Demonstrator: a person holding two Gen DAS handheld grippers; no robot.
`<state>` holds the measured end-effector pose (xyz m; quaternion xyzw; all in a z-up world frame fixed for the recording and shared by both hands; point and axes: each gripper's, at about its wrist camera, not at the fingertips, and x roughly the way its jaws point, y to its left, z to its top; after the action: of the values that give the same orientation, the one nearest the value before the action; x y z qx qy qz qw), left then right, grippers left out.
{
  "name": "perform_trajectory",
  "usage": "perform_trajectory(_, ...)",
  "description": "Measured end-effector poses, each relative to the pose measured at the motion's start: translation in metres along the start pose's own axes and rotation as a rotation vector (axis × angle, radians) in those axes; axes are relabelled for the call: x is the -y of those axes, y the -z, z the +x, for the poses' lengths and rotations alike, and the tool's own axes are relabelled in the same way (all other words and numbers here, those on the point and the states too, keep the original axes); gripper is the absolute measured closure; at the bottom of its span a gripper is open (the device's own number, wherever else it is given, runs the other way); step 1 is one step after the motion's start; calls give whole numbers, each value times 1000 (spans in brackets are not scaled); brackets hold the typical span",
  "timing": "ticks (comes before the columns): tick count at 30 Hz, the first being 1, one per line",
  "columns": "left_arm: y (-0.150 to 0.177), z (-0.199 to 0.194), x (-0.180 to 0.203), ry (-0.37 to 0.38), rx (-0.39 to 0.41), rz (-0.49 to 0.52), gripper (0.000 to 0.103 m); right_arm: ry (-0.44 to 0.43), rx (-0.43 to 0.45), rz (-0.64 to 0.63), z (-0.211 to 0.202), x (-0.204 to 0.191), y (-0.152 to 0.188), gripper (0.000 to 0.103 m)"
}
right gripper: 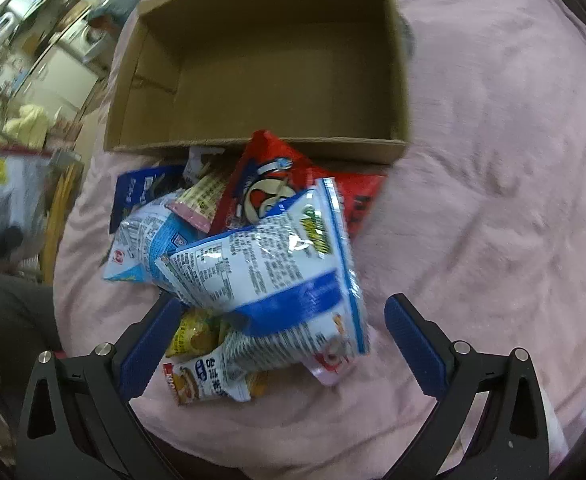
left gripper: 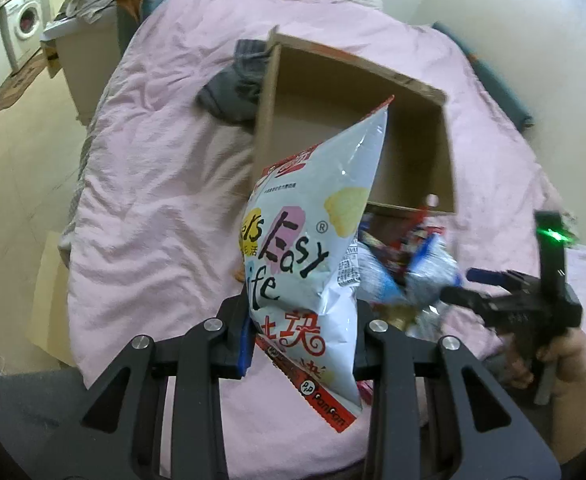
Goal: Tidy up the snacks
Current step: 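Grasp the white Easy chip bag with left tool while right tool grasps blue-white chip bag, then carry both bags over the box and open both tools to drop them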
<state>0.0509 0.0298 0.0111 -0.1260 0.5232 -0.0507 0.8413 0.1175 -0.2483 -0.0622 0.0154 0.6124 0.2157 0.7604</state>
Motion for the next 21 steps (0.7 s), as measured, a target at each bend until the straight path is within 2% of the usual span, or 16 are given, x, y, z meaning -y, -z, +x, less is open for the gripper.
perform_trajectory(3,3,19,-8,-39,-11,-3,74,-10,-42,-31,14,-6,0,0)
perform_trajectory(6,10,33,-14,-4,-53,-42,74,25,-71,-53,25,-12,1,0)
perform_trajectory(10,15,33,-4,10,-42,-8,74,41,-94,-37,38,-10,-4,2)
perform_trajectory(11,15,33,-2,5,-34,3,74,47,-88,-47,38,-12,-4,6)
perform_trajectory(12,15,31,-2,1,-29,5,74,50,-84,-55,41,-15,-5,18)
perform_trajectory(14,15,31,-3,6,-26,-5,74,35,-84,-47,42,-14,-6,24)
perform_trajectory(18,15,28,-10,6,-19,-21,74,21,-61,-48,32,-18,0,48)
perform_trajectory(21,16,28,-12,1,-18,-23,74,7,-33,-30,21,-17,6,53)
